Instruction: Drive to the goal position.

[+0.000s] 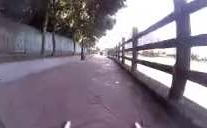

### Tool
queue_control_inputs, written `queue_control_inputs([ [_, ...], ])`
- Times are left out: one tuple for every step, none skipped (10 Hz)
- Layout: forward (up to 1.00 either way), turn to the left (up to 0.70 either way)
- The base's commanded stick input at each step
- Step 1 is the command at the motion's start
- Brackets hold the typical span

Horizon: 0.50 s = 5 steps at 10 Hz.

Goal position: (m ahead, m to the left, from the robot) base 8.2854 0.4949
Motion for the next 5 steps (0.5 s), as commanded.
queue_control_inputs([
  [0.70, 0.00],
  [0.70, 0.00],
  [0.70, 0.00],
  [0.70, 0.00],
  [0.70, 0.00],
])
